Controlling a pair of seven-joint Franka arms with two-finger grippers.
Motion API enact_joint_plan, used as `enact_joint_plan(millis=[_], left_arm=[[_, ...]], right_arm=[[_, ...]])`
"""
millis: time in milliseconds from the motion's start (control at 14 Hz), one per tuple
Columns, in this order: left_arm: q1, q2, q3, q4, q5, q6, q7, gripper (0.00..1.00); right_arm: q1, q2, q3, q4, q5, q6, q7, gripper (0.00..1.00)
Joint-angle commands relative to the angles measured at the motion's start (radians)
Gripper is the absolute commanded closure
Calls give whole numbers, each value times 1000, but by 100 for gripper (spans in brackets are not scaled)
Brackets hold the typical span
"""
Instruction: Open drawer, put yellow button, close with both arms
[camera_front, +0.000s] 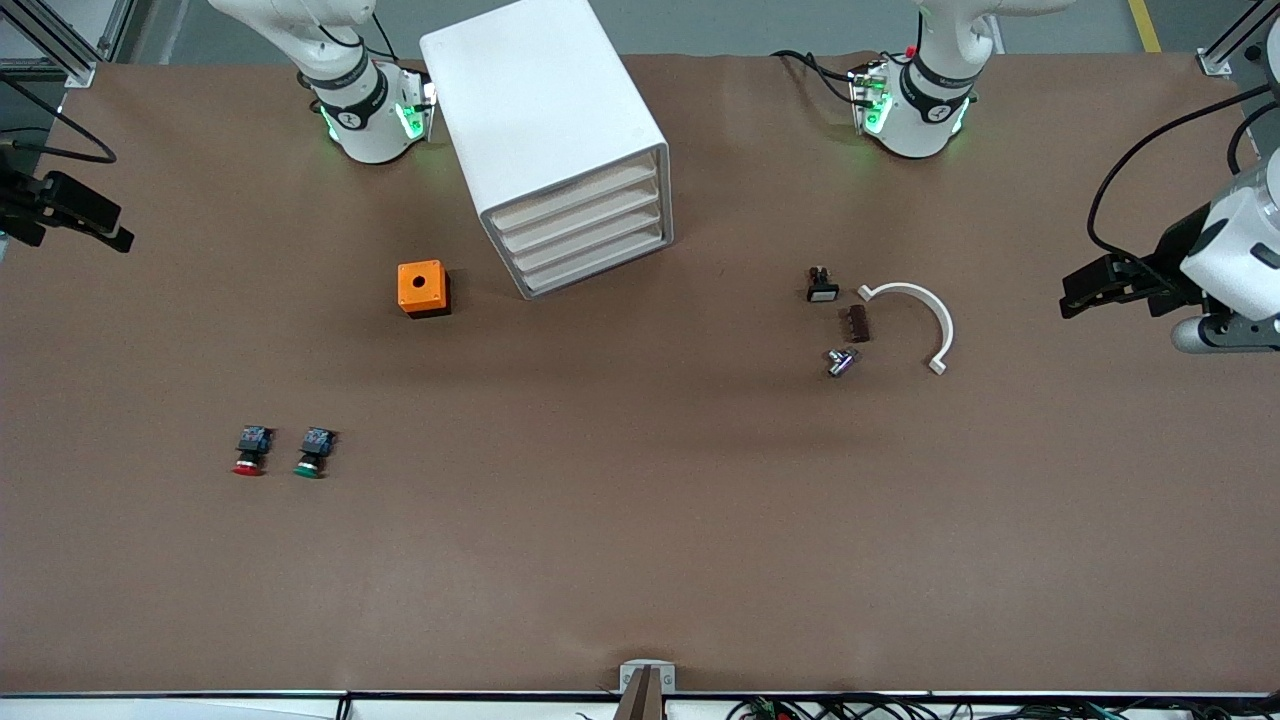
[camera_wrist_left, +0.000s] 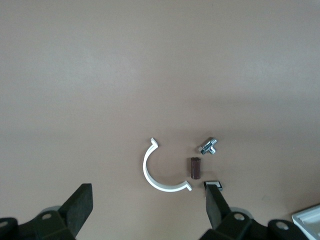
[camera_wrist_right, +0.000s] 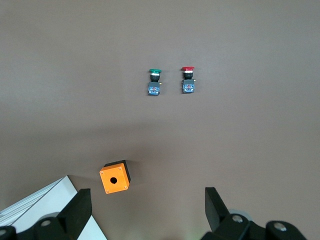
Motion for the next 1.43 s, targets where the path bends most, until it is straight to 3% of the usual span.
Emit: enact_joint_plan(millis=[0, 1357], left_arm=[[-5, -151, 3, -192, 19, 83, -11, 0], [18, -117, -9, -131, 19, 85, 20, 0]], right_arm=[[-20, 7, 12, 22, -13, -9, -13, 0], [-23, 10, 12, 27, -10, -9, -11, 0]])
